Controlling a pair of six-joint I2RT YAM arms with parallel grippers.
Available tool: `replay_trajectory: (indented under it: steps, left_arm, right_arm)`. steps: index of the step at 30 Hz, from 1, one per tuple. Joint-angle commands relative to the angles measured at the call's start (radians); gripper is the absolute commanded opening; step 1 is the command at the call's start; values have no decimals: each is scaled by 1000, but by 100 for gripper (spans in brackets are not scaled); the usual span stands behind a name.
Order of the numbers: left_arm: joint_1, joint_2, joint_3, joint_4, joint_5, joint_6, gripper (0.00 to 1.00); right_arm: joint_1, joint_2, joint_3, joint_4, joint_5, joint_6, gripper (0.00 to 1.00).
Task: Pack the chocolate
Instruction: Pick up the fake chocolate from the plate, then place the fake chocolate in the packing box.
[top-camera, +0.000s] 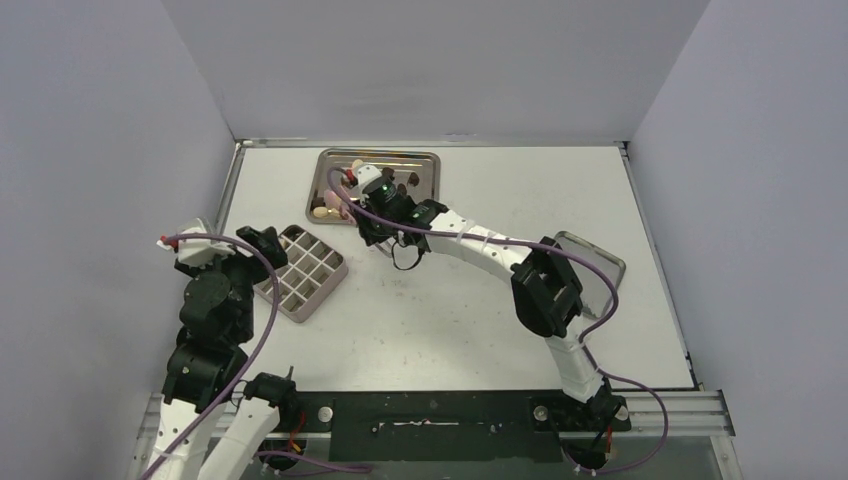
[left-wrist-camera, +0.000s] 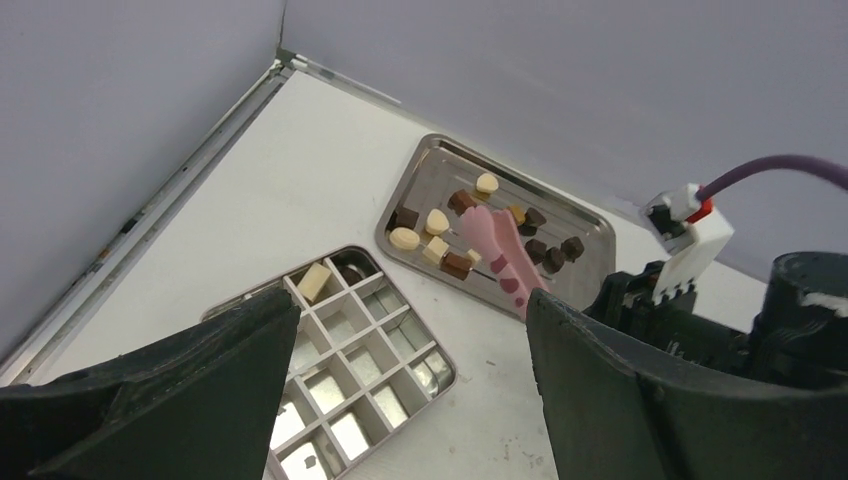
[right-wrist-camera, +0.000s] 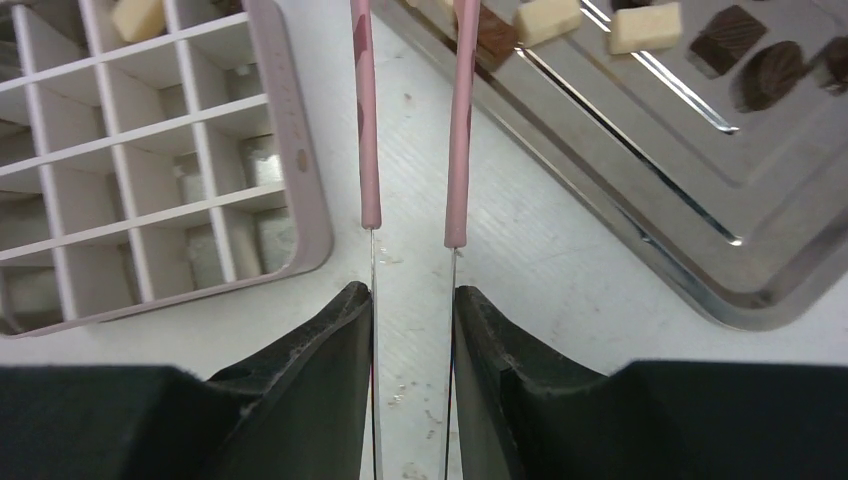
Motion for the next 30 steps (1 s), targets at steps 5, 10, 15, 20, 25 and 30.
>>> replay_trajectory:
  steps: [5,10,15,20,25,30]
  left_arm:
    - [-7,-32,161,-19,30,-56,82]
    - [-8,-53,203,-33,33,-70,82]
    - [-10,-65,211,-44,25,-74,82]
    - [-10,-77,206,-47,29,-81,82]
    - [-10,-81,210,-51,29,-82,82]
    - [-12,-83,207,-54,24,-83,82]
  right_arm:
    - [97,-28,46,171,-98,85,17]
    - [146,39,126,164,-108,97,18]
    - [196,104,204,149,-107,104,19]
    - [233,162,262,123,-100,106,20]
    - [239,196,282,118,-95,111,22]
    - [240,222,304,104,-98,114,28]
